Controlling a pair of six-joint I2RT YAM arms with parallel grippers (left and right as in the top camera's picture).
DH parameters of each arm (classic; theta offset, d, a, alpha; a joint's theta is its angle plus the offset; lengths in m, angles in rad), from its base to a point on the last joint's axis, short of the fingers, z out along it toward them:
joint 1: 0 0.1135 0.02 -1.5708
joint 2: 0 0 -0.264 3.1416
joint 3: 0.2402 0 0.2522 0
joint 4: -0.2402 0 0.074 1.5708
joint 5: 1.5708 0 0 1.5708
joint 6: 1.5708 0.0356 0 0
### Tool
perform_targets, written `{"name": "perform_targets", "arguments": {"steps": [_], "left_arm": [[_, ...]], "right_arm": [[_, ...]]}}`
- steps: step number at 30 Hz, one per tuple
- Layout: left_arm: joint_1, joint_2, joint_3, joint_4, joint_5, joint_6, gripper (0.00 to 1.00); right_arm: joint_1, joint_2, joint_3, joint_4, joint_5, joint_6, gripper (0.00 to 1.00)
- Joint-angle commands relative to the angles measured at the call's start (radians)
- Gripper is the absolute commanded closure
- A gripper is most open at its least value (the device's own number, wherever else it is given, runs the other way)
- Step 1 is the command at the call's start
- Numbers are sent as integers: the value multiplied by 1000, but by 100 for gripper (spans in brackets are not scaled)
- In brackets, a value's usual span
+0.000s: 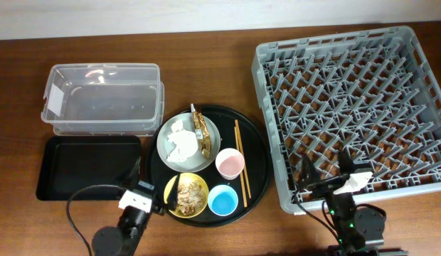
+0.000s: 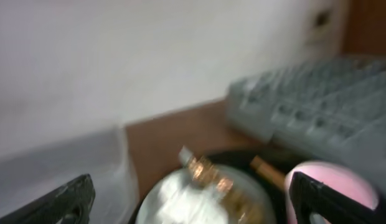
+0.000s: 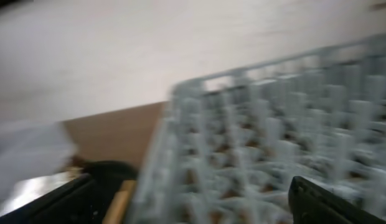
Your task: Sort waste into correct bins and load items into the dishwasher rack
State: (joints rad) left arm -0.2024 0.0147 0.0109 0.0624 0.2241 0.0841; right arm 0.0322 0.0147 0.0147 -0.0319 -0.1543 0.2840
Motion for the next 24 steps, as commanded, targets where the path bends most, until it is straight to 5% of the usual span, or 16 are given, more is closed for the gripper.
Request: {"name": "perform_targets", "arguments": {"steps": [1, 5, 11, 19, 24], "left_arm": [[5, -5, 26, 134, 155, -122, 1], [5, 12, 152, 124, 154, -126, 1], [5, 169, 455, -253, 154, -114, 1], [4, 585, 936, -816, 159, -114, 1], [4, 770, 1073, -898, 340, -142, 1]], "right_arm": [[-6, -8, 39, 14, -249, 98, 2], [-6, -6, 190, -43, -317, 98, 2], [-6, 79, 511, -400, -301, 87, 2], [-6, 447, 1012, -989, -201, 1, 2], [-6, 650, 1197, -1178, -210, 2, 2]]}}
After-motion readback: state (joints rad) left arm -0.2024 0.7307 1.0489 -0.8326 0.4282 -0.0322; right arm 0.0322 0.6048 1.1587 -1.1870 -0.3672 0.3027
